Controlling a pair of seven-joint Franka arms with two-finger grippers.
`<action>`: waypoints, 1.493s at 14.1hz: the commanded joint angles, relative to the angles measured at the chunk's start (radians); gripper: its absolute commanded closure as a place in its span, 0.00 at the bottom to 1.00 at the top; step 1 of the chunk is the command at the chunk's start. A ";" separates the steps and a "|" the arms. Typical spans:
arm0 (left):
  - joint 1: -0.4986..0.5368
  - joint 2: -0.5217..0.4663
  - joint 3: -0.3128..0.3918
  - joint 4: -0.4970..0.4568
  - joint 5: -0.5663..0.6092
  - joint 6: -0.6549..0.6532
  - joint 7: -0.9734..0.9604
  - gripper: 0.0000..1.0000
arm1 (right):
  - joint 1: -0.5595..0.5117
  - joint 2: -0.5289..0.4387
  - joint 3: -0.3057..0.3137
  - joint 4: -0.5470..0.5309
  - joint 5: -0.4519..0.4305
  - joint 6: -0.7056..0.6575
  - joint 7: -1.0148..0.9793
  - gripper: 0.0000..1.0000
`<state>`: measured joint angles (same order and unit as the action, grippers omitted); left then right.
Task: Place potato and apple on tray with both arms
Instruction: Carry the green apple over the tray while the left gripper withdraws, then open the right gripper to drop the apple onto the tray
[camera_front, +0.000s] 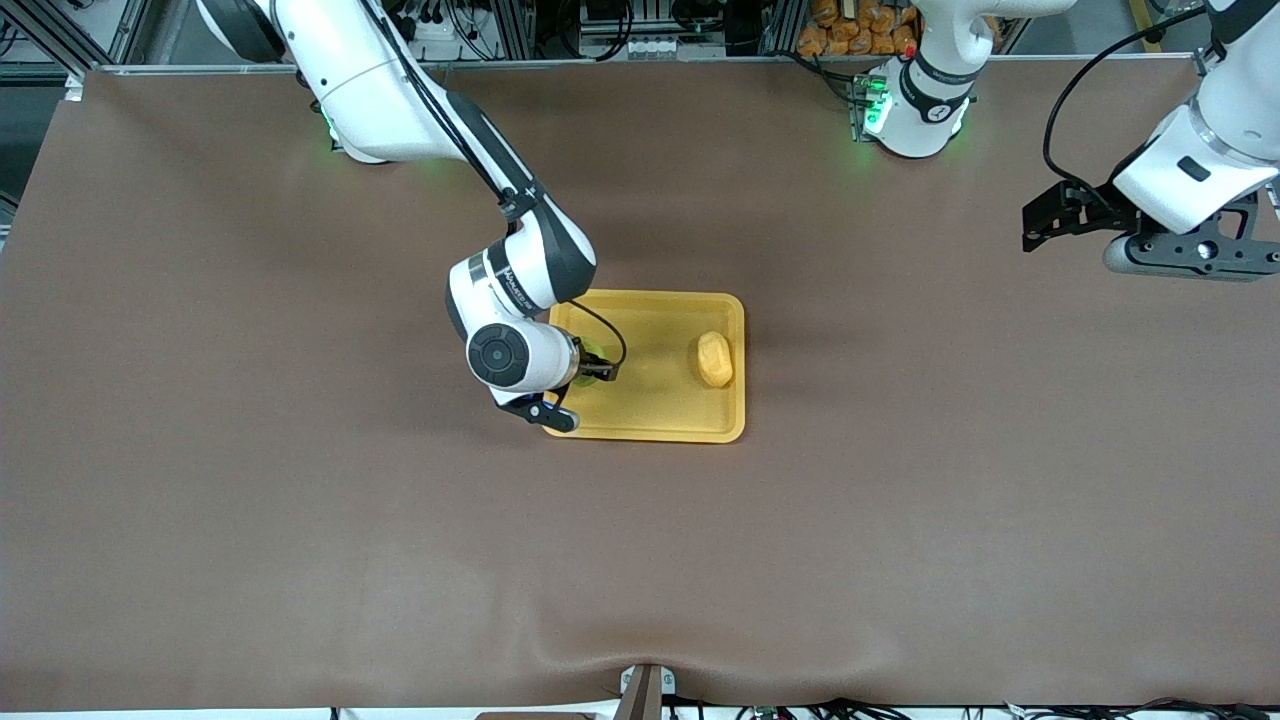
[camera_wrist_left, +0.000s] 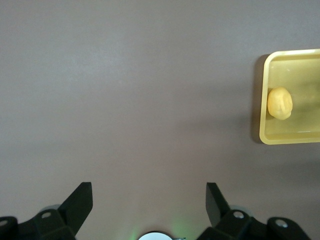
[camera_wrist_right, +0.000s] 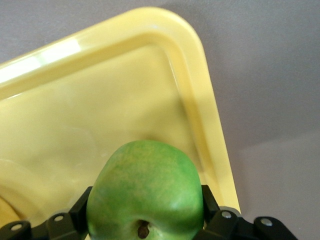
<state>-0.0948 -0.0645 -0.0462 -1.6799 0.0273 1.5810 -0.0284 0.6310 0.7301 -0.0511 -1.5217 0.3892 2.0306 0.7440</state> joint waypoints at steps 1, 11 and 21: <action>0.020 -0.026 0.002 0.012 -0.015 -0.059 0.068 0.00 | 0.009 0.006 -0.006 -0.012 0.023 0.013 0.012 1.00; 0.043 0.028 -0.009 0.109 0.000 -0.046 0.101 0.00 | -0.002 0.005 -0.009 0.005 0.023 -0.018 0.058 0.00; 0.056 0.037 -0.030 0.120 0.020 -0.039 0.099 0.00 | -0.109 -0.024 -0.053 0.221 0.008 -0.225 0.054 0.00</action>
<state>-0.0507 -0.0391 -0.0656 -1.5862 0.0346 1.5457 0.0769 0.5563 0.7067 -0.1101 -1.3519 0.3907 1.8298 0.7864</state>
